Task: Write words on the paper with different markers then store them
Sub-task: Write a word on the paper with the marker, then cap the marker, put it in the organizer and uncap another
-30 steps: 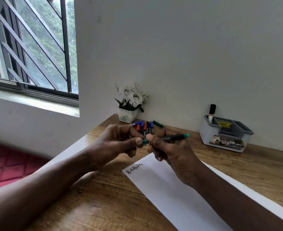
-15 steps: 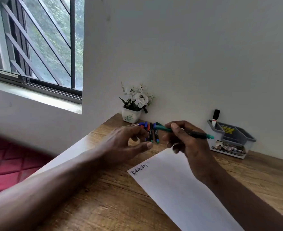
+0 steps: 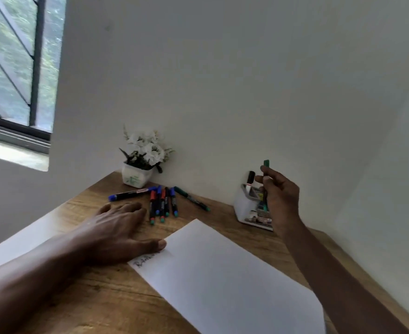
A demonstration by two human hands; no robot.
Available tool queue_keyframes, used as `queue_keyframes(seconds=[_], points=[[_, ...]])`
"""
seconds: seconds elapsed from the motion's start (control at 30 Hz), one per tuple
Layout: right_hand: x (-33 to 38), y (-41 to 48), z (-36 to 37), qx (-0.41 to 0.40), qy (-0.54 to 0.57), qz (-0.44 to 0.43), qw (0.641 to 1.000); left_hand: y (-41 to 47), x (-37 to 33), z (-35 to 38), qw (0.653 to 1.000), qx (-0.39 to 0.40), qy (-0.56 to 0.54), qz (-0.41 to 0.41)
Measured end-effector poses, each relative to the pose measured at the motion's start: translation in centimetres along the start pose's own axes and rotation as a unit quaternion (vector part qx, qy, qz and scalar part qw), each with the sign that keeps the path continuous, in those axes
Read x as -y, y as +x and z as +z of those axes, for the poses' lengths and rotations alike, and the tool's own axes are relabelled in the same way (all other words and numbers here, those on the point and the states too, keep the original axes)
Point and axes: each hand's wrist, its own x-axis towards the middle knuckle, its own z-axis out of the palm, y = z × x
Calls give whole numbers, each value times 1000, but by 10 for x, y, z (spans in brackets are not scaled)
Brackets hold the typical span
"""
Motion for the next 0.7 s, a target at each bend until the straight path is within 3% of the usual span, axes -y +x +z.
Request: queue_keyframes(seconds=[0.3,0.47,0.7], points=[[-9,63,3,-87,-162,-36,982,7,6,5,1000,-3,4,-5],[-22,75,15,-69,-274,-90,955,8,7,5,1000,-7,8,0],[-50,67,8,-2,-395,-95,914,10,7,4,1000,2,10,-4]])
